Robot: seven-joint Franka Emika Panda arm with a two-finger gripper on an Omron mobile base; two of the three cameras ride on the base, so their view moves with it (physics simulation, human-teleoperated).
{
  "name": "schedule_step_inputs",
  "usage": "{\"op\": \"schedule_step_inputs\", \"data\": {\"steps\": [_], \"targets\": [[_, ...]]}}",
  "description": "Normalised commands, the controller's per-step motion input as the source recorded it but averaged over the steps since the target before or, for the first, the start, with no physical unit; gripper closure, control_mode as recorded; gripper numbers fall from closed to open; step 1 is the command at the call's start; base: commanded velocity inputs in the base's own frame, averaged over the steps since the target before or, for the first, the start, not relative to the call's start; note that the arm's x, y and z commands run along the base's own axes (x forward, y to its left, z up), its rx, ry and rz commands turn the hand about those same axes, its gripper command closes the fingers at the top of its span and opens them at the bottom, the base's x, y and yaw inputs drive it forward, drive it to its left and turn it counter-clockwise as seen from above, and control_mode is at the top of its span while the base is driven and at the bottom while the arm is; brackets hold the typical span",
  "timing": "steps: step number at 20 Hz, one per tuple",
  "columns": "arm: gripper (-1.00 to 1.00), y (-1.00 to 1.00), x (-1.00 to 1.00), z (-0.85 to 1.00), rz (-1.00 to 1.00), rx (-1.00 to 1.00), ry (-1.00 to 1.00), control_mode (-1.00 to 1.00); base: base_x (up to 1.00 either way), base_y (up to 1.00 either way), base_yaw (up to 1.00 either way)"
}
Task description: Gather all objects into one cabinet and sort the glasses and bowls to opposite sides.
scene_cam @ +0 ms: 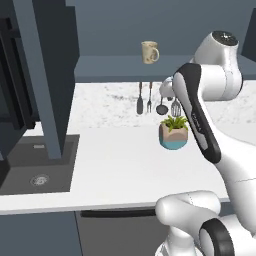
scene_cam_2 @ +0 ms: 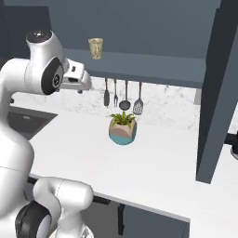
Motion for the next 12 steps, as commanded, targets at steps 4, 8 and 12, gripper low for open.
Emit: {"op": "schedule_step_inputs", "data": {"steps": [4, 8, 12], "targets": [[-1.0, 0.0, 0.0, 0.92, 0.0, 0.0, -0.3, -1.0, 0.0, 0.0, 0.0], [-1.0, -0.01, 0.0, 0.79, 0.0, 0.0, -0.37, -1.0, 0.0, 0.0, 0.0], [-1.0, 0.0, 0.13, 0.37, 0.0, 0.0, -0.39, -1.0, 0.0, 0.0, 0.0]]}}
